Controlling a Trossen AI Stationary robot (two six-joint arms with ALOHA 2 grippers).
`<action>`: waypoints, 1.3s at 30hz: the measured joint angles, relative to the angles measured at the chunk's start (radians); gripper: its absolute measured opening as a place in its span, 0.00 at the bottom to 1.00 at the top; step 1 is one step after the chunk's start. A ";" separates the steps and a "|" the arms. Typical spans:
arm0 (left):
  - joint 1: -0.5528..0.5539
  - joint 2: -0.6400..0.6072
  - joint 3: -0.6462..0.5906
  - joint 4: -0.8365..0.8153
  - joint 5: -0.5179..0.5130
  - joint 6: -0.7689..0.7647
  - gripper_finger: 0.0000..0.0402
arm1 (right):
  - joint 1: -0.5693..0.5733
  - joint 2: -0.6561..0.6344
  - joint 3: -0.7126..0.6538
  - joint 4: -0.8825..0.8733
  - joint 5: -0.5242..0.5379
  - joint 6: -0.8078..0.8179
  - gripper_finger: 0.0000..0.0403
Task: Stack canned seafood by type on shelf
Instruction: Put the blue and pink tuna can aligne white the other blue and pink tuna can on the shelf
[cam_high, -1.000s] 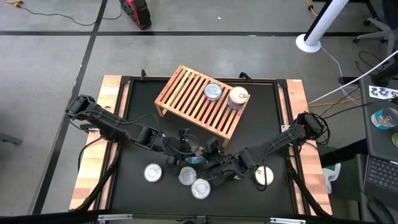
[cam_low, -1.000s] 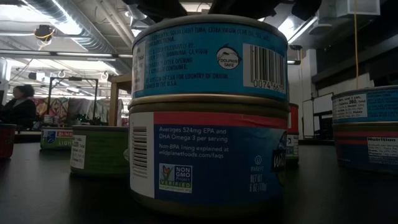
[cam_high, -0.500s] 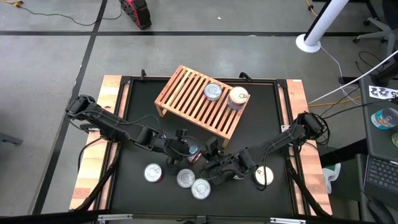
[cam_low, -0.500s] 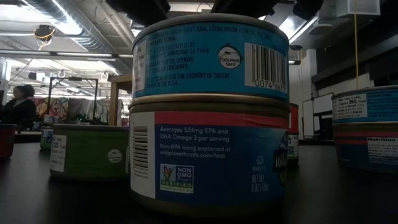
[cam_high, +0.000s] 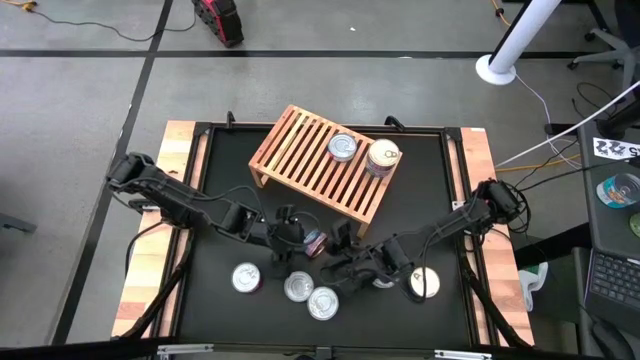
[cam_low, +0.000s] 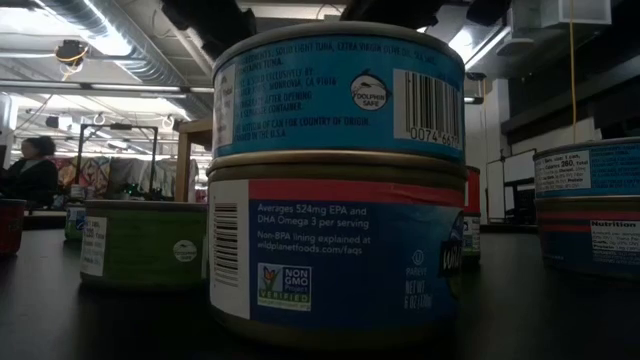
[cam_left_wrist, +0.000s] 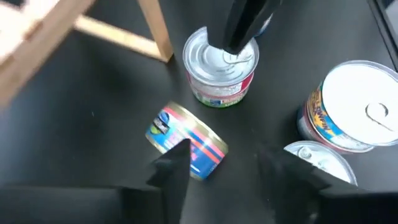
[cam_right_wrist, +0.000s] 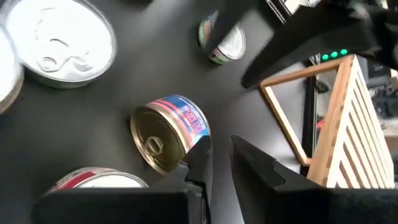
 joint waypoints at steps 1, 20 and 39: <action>0.000 0.003 -0.003 -0.001 -0.001 -0.026 0.49 | -0.001 0.000 0.000 -0.004 -0.006 0.014 0.15; 0.047 0.172 -0.004 -0.026 -0.025 -0.367 0.68 | -0.019 0.000 0.000 -0.025 0.031 0.020 0.57; 0.060 0.194 -0.004 0.068 0.002 -0.495 0.68 | -0.019 0.000 0.000 -0.088 0.031 0.020 0.61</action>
